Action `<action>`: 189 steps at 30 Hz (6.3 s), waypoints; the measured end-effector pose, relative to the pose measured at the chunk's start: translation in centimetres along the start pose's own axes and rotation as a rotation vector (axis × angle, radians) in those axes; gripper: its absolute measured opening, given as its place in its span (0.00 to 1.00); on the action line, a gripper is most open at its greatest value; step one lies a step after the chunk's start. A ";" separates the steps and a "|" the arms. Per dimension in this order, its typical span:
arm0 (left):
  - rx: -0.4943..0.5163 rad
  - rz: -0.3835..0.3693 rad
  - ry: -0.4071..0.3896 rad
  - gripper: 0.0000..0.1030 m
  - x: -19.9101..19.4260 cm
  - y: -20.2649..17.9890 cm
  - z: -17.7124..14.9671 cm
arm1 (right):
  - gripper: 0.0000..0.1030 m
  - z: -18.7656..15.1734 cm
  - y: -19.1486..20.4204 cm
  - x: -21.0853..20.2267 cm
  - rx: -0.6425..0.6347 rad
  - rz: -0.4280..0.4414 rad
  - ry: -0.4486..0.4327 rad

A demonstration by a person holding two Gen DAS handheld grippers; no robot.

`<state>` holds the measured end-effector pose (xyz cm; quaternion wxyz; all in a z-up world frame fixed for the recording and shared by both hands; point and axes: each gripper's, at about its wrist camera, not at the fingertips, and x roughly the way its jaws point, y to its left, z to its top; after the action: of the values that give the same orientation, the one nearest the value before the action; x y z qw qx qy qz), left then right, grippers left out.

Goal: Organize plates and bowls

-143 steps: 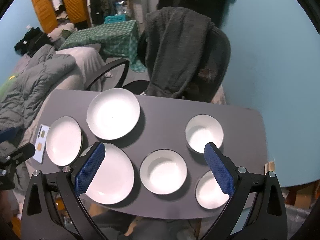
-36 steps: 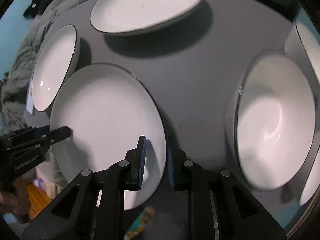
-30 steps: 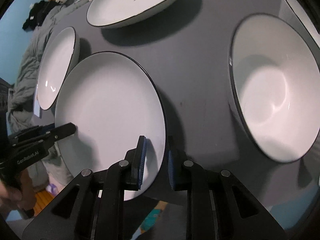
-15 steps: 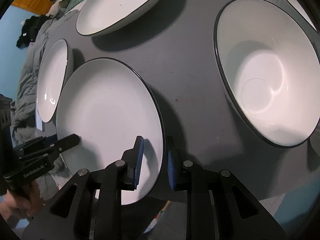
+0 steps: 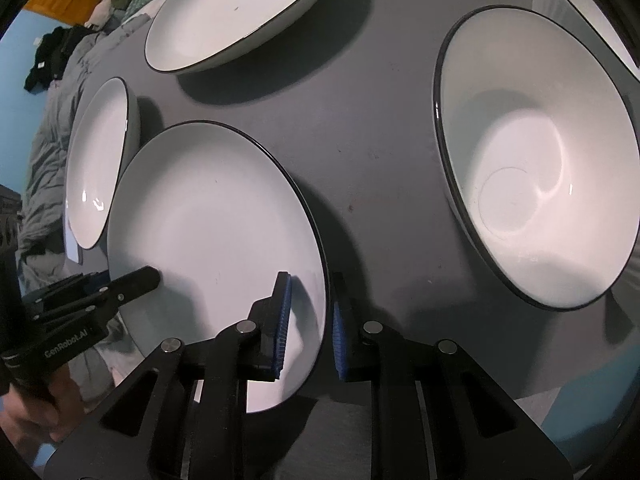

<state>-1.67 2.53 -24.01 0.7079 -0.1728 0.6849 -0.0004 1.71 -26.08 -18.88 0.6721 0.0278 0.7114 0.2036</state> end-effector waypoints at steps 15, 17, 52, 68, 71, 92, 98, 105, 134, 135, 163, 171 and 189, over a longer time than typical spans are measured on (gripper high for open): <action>0.054 0.019 0.045 0.24 -0.3 -2.2 -0.7 | 0.14 0.3 1.7 0.5 -0.050 -0.005 -0.002; 0.056 0.022 0.052 0.24 -0.3 -2.5 -1.0 | 0.13 0.2 1.8 0.3 -0.053 -0.002 -0.004; 0.024 -0.024 -0.003 0.31 -1.0 -1.9 0.5 | 0.11 1.5 3.7 3.2 -0.006 0.018 0.011; -0.051 -0.092 0.009 0.31 0.8 -1.7 1.2 | 0.12 1.4 3.0 2.9 -0.070 0.018 0.004; -0.071 -0.079 0.011 0.22 0.6 -0.8 0.9 | 0.13 1.4 2.9 3.0 -0.063 0.026 0.001; -0.071 -0.111 -0.018 0.20 -2.8 -0.6 2.0 | 0.14 1.7 3.8 0.1 -0.070 0.020 -0.028; -0.070 -0.120 -0.035 0.20 -4.7 0.1 3.6 | 0.13 2.9 4.1 -1.1 -0.062 0.024 -0.047; -0.055 -0.108 -0.065 0.20 -6.0 0.5 7.1 | 0.12 5.8 4.3 -1.9 -0.058 0.032 -0.065; -0.056 0.001 -0.060 0.23 -4.4 -0.8 19.0 | 0.13 19.3 4.1 0.6 -0.049 0.055 -0.034; -0.057 0.002 -0.057 0.23 -4.3 -0.8 19.1 | 0.13 19.5 4.0 0.7 -0.046 0.057 -0.029; 0.007 0.052 -0.046 0.31 -2.9 -1.4 19.6 | 0.30 21.5 4.8 0.4 -0.006 -0.026 0.061; 0.007 0.062 -0.072 0.37 -3.6 -1.0 19.0 | 0.34 21.5 5.9 0.2 -0.039 -0.084 0.067; -0.021 0.056 -0.149 0.46 -6.7 0.2 16.3 | 0.47 20.2 6.8 -1.7 -0.071 -0.165 0.013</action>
<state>13.71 8.30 -17.50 0.7548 -0.1602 0.6348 0.0395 19.81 -15.31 -15.32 0.6825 -0.0560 0.7080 0.1726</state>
